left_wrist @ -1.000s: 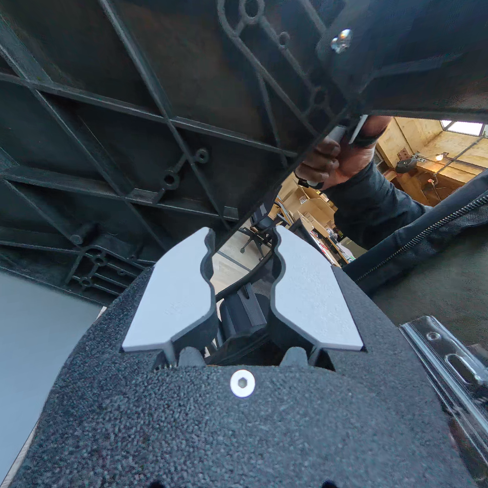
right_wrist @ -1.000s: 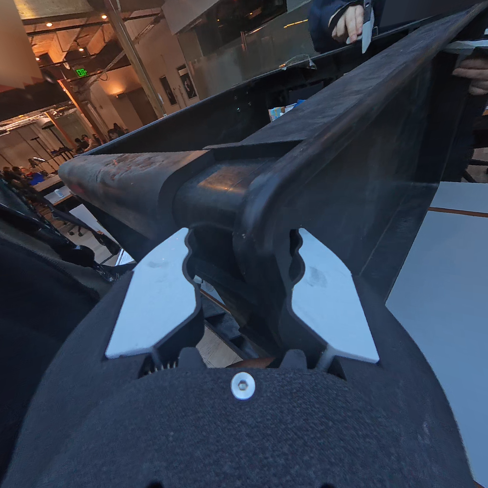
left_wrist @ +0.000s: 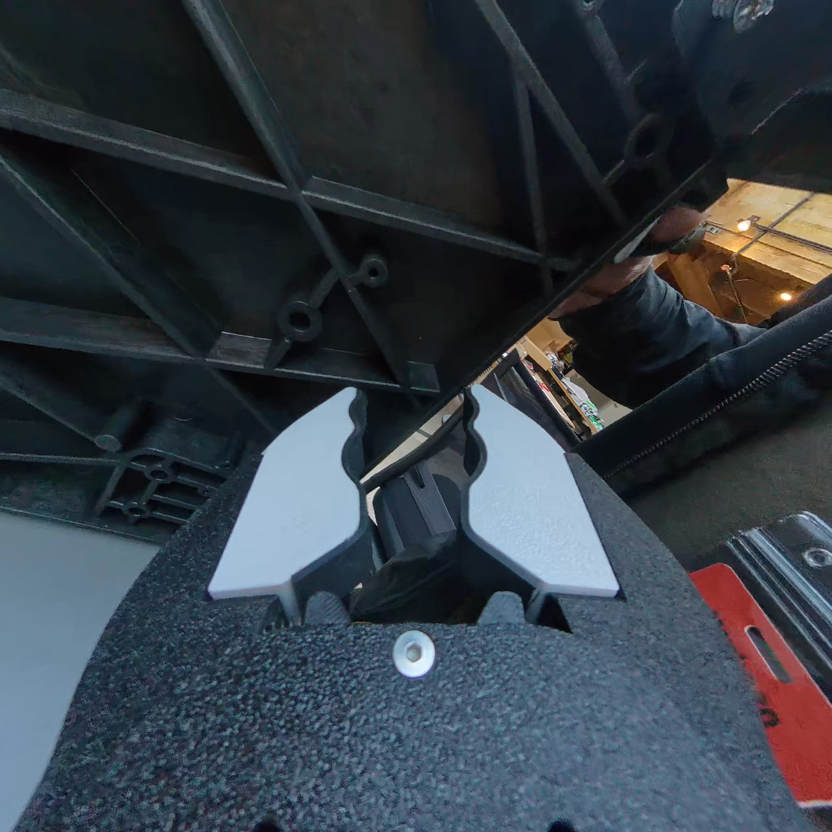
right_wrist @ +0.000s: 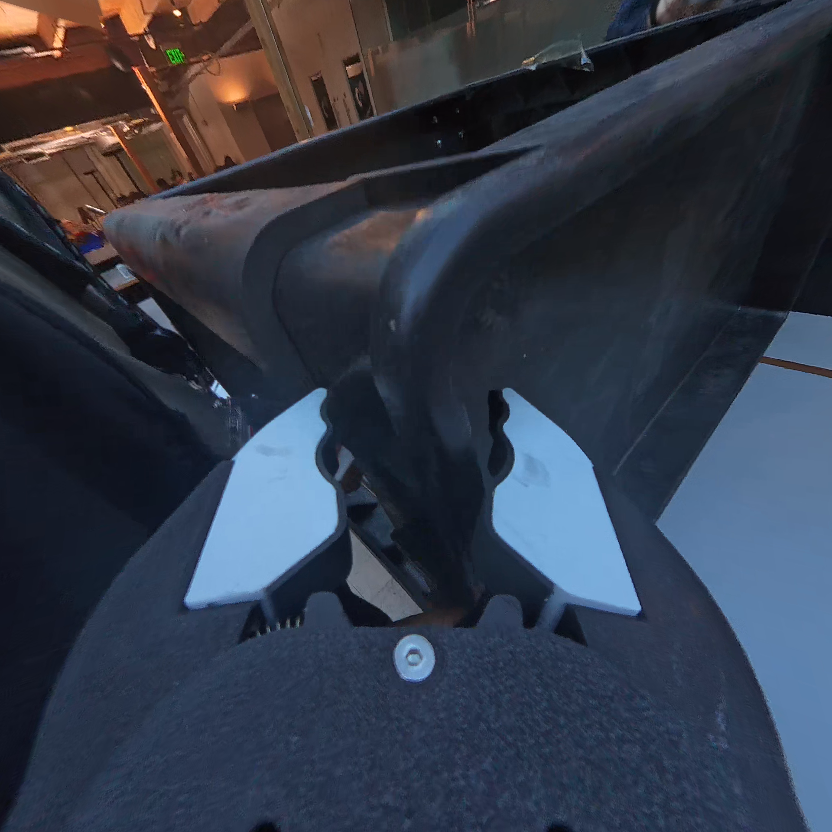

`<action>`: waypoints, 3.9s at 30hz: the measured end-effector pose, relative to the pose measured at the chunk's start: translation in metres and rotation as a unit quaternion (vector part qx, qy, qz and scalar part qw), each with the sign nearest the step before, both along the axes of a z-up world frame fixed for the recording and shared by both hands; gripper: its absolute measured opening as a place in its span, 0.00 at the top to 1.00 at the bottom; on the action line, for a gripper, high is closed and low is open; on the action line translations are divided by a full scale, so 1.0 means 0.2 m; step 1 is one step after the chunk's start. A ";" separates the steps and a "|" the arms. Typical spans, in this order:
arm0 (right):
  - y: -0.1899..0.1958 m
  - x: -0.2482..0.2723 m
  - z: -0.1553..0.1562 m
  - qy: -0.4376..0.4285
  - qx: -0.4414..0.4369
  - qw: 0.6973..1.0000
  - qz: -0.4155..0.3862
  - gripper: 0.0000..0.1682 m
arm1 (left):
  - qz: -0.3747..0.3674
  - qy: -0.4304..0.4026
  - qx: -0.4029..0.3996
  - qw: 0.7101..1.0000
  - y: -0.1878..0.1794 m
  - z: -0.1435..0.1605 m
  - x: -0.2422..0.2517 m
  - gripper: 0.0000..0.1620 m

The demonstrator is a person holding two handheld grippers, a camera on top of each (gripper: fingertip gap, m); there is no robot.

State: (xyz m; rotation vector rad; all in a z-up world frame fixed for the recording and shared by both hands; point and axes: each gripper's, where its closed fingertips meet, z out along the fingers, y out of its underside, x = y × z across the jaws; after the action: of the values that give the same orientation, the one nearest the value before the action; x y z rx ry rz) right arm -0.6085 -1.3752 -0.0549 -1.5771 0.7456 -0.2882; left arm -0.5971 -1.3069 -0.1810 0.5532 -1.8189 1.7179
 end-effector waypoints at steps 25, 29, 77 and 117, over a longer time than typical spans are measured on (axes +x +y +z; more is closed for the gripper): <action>0.05 0.04 -0.03 0.050 -0.025 0.998 -0.034 0.50 | -0.027 0.006 -0.021 0.999 0.15 0.01 0.02 0.74; 0.06 0.08 -0.03 0.048 -0.024 0.998 -0.026 0.50 | -0.024 0.005 -0.025 0.999 0.17 0.01 0.04 0.74; 0.07 0.09 -0.04 0.075 -0.023 0.997 -0.003 0.49 | 0.143 -0.206 -0.189 0.949 -0.17 0.70 0.07 0.91; 0.08 0.09 -0.04 0.090 -0.024 0.996 0.004 0.49 | 0.148 -0.220 -0.209 0.941 -0.18 0.72 0.09 0.93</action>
State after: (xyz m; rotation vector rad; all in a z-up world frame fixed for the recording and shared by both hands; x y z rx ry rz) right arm -0.5909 -1.3590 -0.0631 -1.6668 0.8765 -0.1613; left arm -0.5798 -1.3437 -0.0374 0.2848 -1.6215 2.5158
